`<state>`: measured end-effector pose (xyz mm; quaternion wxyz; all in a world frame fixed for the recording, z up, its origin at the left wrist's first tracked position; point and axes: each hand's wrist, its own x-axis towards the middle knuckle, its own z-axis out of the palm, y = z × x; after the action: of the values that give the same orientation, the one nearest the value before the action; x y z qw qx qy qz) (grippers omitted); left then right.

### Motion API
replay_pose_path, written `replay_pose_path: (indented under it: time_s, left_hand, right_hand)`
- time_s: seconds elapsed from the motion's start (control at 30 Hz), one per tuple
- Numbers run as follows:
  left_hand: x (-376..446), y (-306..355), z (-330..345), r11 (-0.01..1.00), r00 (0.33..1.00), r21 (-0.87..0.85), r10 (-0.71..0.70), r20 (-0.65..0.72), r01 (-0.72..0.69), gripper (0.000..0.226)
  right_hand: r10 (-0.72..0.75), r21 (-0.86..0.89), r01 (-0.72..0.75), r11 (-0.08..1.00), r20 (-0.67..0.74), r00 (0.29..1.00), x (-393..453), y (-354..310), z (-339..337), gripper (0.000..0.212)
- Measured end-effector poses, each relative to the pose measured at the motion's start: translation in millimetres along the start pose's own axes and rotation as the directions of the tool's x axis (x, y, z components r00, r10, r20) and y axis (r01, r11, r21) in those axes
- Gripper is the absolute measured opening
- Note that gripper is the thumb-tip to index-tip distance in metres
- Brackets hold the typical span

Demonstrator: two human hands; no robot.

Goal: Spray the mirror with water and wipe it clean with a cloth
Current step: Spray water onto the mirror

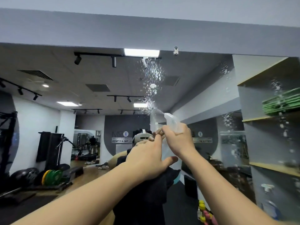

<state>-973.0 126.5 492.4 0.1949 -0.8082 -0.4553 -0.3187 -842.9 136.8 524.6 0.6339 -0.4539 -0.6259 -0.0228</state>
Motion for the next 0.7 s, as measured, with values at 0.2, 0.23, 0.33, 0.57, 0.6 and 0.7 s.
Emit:
replay_pose_path:
  time_s: [0.2, 0.23, 0.33, 0.57, 0.6, 0.7]
  left_hand:
    - [-41.3, -13.3, 36.5, 0.999, 0.997, -0.035, -0.017, 0.069, 0.019, 0.077]
    - [-49.4, -14.3, 42.2, 0.999, 0.996, -0.034, -0.027, 0.088, 0.031, 0.077]
    - [-70.6, -17.5, 57.7, 0.998, 0.989, -0.042, -0.043, 0.141, 0.050, 0.073]
    - [-127.6, -26.0, 98.1, 0.987, 0.959, -0.115, -0.078, 0.273, 0.113, 0.082]
    - [-136.7, -26.9, 103.3, 0.982, 0.952, -0.137, -0.085, 0.294, 0.130, 0.078]
    - [-170.8, -26.5, 123.1, 0.968, 0.922, -0.175, -0.103, 0.374, 0.179, 0.076]
  right_hand:
    - [-0.008, 0.039, 0.005, 0.999, 0.056, 0.998, -51.5, 22.6, 20.2, 0.032]
    - [-0.004, 0.044, 0.001, 0.999, 0.073, 0.997, -60.9, 26.5, 23.3, 0.031]
    - [0.029, 0.053, -0.034, 0.998, 0.092, 0.995, -87.5, 37.2, 32.3, 0.026]
    - [0.153, 0.018, -0.158, 0.987, 0.152, 0.976, -153.3, 70.4, 53.7, 0.025]
    - [0.170, 0.018, -0.175, 0.984, 0.156, 0.973, -163.4, 75.5, 56.8, 0.027]
    - [0.269, -0.043, -0.266, 0.963, 0.198, 0.943, -201.2, 92.8, 65.9, 0.022]
